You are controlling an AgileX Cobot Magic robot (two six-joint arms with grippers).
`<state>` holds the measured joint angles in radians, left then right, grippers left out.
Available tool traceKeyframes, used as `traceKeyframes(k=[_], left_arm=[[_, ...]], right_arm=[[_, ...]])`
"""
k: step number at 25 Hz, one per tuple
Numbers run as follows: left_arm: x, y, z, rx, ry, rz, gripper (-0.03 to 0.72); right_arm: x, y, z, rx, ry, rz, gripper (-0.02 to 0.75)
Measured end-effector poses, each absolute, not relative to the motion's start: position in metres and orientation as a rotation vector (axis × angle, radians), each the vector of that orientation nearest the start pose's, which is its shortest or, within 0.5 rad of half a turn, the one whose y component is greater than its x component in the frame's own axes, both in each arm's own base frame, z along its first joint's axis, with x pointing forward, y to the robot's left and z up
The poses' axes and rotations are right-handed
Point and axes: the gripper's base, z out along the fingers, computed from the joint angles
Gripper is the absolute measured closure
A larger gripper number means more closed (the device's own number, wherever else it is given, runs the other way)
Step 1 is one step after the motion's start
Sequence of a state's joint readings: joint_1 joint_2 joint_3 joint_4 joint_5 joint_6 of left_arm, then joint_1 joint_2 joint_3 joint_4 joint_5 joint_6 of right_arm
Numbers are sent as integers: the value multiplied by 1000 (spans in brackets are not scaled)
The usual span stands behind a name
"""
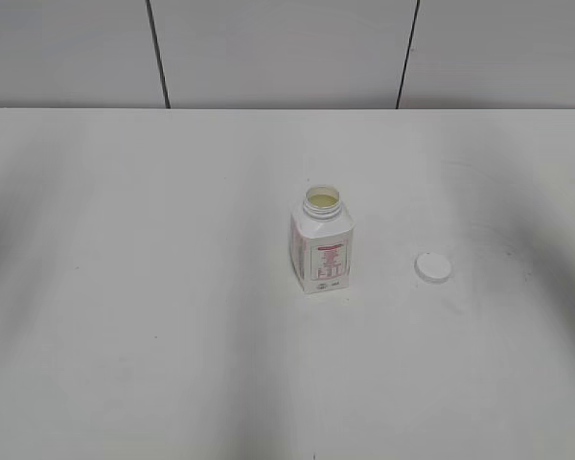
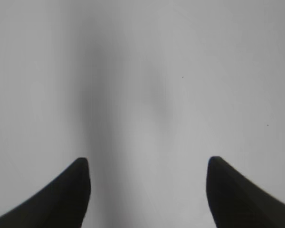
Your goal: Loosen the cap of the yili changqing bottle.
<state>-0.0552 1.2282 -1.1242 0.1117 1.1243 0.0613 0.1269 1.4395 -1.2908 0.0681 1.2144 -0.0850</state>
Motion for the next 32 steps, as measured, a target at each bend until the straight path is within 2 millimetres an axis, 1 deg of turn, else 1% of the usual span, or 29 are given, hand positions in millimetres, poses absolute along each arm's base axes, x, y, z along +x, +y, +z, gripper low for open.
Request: traceKeyframes(k=[3,5,9,11,14,17,20,23,26,32], left_arm=[[200,-3,329,189,2675,132,217],[181,-4,321,182,2678,104,216],[142,-5,303,166,2668,44,218],[119,-5,296,159,2633,26,218],[97,-4,285,156,2599,18,218],[79,-4,277,152,2562,10,218],[65,-5,276,144,2506,-16,218],[56,-6,277,137,2437,-45,218],[51,-6,277,133,2389,-52,218],[48,-7,277,131,2369,-61,218]], right_arm=[[249,38,319,-283,2857,104,142],[233,36,311,-282,2865,104,142],[205,32,296,-274,2852,111,142],[191,31,288,-269,2859,123,142],[172,29,279,-264,2845,127,142],[155,27,270,-263,2845,127,142],[138,25,262,-262,2835,127,142],[122,23,256,-258,2797,127,143],[104,20,255,-253,2714,127,143],[82,17,263,-250,2597,128,143]])
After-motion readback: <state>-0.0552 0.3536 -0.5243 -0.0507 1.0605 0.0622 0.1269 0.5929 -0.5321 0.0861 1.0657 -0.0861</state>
